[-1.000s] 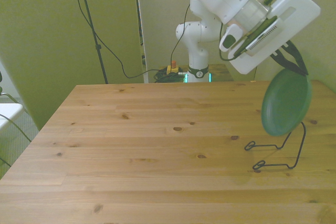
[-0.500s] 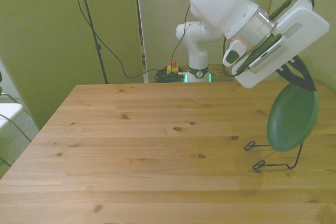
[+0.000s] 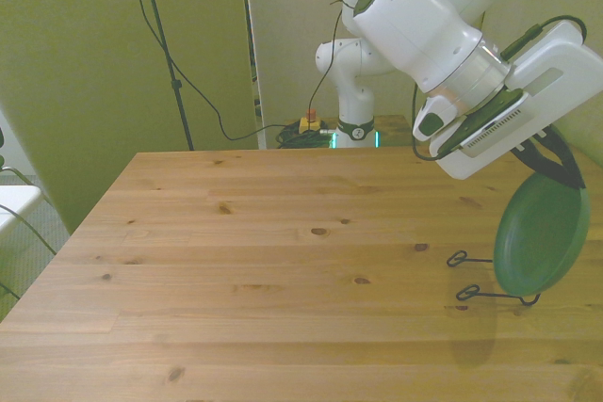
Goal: Load the plate
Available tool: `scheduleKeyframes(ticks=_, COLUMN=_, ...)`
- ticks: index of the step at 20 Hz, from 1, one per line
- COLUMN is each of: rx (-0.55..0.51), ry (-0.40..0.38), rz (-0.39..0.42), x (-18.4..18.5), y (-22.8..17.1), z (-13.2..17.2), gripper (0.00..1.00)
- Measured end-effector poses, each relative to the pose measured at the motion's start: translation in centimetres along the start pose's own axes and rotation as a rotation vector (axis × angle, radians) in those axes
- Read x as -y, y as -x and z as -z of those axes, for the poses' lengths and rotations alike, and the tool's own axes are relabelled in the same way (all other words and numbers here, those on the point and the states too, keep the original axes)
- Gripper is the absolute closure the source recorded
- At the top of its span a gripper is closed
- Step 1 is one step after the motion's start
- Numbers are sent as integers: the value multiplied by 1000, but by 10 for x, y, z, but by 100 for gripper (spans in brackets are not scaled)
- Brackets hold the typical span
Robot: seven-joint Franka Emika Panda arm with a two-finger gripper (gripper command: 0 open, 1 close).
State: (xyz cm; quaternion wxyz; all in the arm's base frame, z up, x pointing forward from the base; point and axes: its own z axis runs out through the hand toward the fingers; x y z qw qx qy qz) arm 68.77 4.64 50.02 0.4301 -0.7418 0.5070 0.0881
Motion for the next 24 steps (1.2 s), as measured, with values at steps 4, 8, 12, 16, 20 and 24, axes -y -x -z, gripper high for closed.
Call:
scheduleKeyframes(ticks=4, rx=0, ry=0, rz=0, x=0, y=0, z=0, gripper=0)
scheduleKeyframes(ticks=8, rx=0, ry=0, rz=0, x=0, y=0, z=0, gripper=0)
scheduleKeyframes(ticks=12, rx=0, ry=0, rz=0, x=0, y=0, z=0, gripper=0)
scheduleKeyframes(ticks=16, rx=0, ry=0, rz=0, x=0, y=0, z=0, gripper=0)
scheduleKeyframes(ticks=20, rx=1, ry=1, rz=8, x=1, y=4, z=0, gripper=0)
scheduleKeyframes(ticks=24, rx=-1, ry=62, rz=98, x=3, y=43, z=14, gripper=0)
